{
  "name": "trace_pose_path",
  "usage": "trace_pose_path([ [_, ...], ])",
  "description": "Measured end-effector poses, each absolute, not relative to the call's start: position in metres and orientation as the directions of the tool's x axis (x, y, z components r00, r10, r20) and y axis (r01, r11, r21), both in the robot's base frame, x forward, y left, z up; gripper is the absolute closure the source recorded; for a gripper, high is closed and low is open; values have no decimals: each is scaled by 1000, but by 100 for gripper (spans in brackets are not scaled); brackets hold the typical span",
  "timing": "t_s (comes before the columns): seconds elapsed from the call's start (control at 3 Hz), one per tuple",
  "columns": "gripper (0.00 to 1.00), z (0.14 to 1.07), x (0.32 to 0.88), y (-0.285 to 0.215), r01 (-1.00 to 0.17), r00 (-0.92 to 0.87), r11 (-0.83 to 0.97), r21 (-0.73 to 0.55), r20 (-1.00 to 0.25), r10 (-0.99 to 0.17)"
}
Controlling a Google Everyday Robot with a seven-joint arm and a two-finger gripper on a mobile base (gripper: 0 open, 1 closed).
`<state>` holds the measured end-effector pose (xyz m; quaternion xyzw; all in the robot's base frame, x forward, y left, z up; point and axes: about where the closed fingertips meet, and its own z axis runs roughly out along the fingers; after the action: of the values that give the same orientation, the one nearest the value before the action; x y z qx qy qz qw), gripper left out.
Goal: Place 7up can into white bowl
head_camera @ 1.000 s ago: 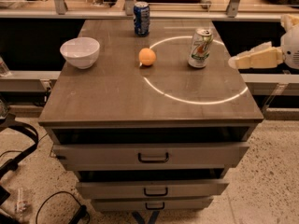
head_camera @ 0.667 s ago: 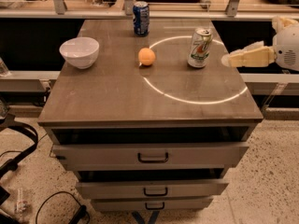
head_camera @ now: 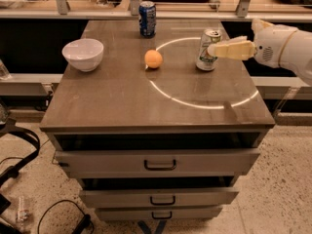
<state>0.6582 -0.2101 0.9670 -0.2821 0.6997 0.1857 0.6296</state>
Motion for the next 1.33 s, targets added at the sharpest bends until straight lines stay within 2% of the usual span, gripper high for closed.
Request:
trace_pose_path([
  [0.33,0,953,680,-201,-638,-42,769,-47,-994,-96],
  [1.0,0,946,702,-198,-619,17,770,-153,-983,-182],
  [1.33,0,941,712,-192,-629,33,763,-152,-985,-169],
])
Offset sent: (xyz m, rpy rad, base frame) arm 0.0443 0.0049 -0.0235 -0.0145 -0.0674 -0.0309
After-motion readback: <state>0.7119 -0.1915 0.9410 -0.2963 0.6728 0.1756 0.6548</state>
